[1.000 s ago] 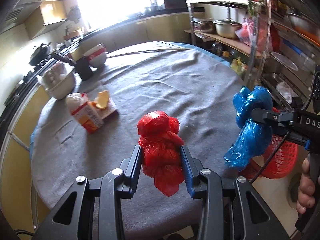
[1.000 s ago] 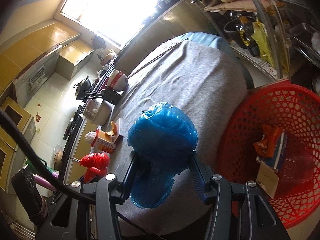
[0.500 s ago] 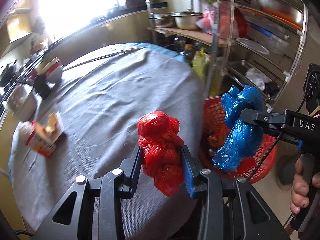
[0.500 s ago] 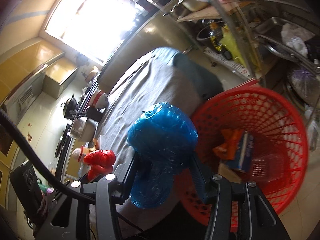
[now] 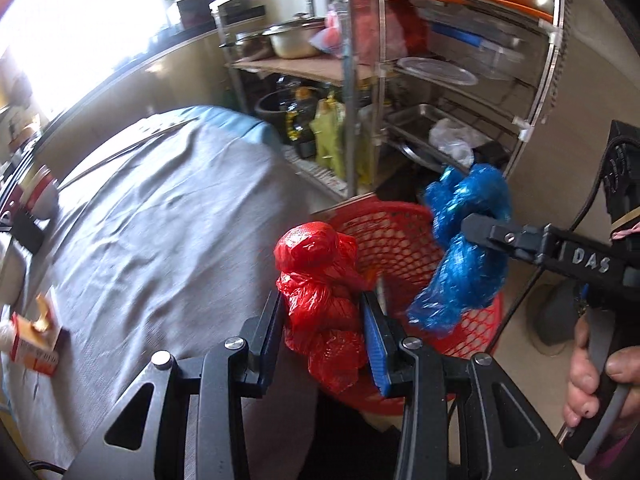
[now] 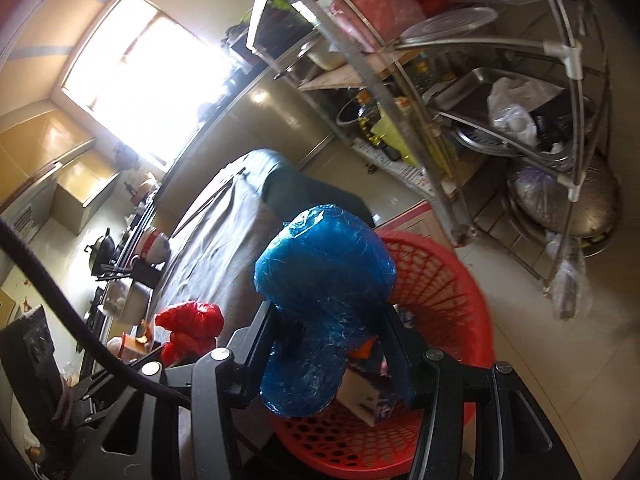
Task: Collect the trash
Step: 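Lower both bags into the red basket and open both tools, then move both open tools back over the table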
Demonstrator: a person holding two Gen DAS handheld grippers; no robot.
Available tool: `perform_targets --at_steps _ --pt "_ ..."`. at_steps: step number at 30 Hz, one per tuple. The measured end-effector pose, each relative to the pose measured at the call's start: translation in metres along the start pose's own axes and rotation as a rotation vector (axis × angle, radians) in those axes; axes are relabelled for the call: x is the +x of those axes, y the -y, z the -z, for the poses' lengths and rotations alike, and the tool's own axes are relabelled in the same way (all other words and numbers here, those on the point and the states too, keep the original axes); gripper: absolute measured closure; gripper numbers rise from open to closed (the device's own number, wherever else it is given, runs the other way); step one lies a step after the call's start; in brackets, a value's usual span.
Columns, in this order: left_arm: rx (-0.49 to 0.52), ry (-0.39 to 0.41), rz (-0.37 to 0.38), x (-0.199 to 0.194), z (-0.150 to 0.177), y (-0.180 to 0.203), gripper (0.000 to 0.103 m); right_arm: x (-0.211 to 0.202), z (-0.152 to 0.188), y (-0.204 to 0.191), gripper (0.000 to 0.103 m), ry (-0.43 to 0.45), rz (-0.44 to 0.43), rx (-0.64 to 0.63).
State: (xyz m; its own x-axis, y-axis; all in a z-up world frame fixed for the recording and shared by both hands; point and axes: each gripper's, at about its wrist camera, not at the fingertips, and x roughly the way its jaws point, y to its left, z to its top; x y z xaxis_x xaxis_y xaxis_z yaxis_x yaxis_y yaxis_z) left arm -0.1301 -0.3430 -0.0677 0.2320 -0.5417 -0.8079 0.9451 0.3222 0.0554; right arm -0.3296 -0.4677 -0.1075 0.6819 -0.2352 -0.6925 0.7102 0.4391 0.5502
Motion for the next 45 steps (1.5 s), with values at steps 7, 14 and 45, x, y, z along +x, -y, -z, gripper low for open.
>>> perform_targets --at_steps 7,14,45 --pt "0.029 0.013 0.075 0.005 -0.015 0.021 0.061 -0.005 -0.004 0.013 0.046 0.02 0.025 0.014" --pt "0.033 0.006 0.084 0.006 -0.012 0.021 0.054 0.003 -0.005 0.019 0.042 -0.019 0.015 0.068" --pt "-0.325 0.118 -0.202 -0.082 0.064 -0.144 0.039 0.017 0.017 -0.068 0.039 -0.064 -0.027 -0.126"
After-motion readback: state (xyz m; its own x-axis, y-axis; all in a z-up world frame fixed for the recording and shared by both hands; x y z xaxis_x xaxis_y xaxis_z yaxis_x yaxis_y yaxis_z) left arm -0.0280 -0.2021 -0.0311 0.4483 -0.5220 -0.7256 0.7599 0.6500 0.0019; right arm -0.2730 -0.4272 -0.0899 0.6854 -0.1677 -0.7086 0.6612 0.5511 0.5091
